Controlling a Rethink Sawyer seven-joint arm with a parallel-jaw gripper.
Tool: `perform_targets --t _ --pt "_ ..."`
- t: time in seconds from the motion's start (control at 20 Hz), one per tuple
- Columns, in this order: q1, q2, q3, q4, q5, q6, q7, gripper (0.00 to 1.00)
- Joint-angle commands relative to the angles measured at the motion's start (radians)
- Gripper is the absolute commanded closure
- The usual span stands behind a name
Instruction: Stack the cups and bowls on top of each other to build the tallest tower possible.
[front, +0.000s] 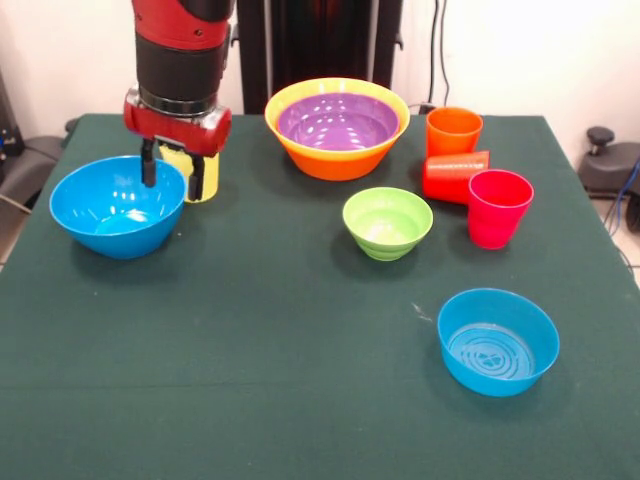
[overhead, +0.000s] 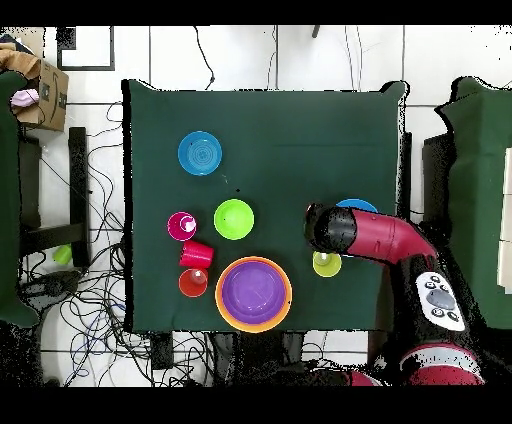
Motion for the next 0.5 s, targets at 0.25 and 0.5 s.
perform_targets --t 0.25,0.5 --pt "-0.158 -0.063 0.184 0.127 -0.038 -0.066 -0.048 0.0" --pt "-0.166 -0.051 0.195 0.118 -0.055 -0.058 -0.036 0.0"
